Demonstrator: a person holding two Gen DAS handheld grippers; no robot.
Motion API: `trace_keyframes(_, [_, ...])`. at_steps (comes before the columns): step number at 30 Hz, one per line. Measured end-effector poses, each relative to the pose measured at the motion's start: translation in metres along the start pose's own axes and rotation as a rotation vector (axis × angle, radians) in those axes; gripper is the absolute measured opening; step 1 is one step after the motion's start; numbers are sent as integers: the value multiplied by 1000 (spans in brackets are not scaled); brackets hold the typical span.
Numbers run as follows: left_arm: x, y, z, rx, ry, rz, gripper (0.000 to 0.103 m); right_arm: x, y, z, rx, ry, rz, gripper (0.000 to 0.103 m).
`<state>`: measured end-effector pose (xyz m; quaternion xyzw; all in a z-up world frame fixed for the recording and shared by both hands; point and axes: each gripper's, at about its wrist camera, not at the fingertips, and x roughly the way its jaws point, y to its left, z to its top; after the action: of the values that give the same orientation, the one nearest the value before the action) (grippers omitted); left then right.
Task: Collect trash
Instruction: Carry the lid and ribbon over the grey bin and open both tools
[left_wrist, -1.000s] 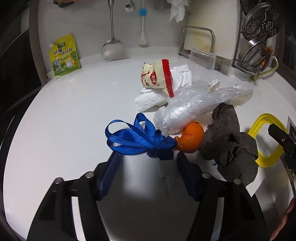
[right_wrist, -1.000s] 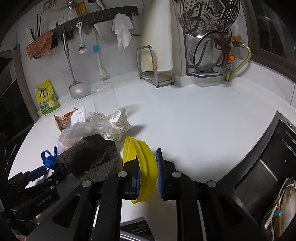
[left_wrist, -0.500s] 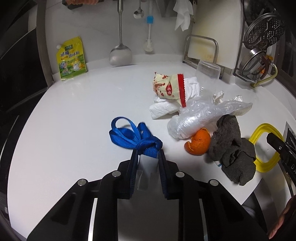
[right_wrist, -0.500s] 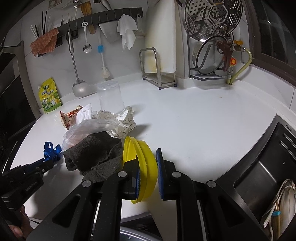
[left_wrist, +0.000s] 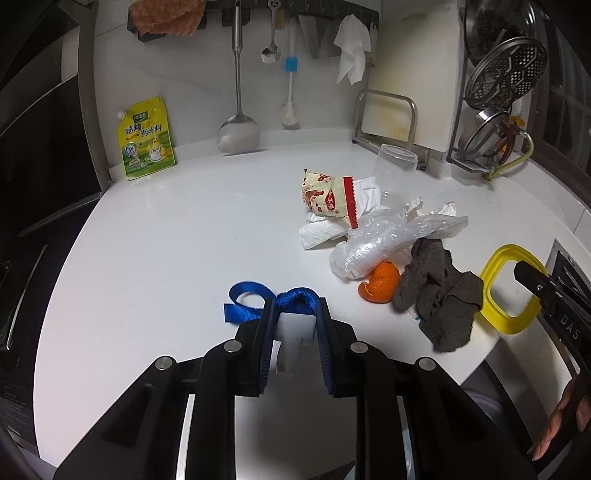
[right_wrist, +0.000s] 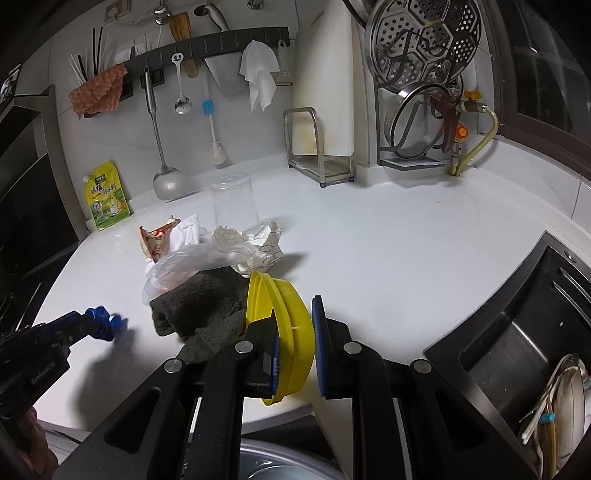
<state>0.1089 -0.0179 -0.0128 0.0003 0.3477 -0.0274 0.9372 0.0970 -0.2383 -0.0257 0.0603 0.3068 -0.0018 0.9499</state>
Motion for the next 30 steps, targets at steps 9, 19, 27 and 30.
trace_keyframes(9, [-24,-5,-15,37,-4,-41,22,-18,-1,-19,42,11,-1,15])
trace_keyframes(19, [-51,-21,-37,85,-7,-109,22,-53,2,-51,89,28,-11,14])
trace_keyframes(27, [-69,-40,-63,142,1,-160,22,-83,5,-89,117,55,-24,14])
trace_keyframes(30, [-73,-47,-75,158,18,-183,22,-91,5,-105,126,70,-31,14])
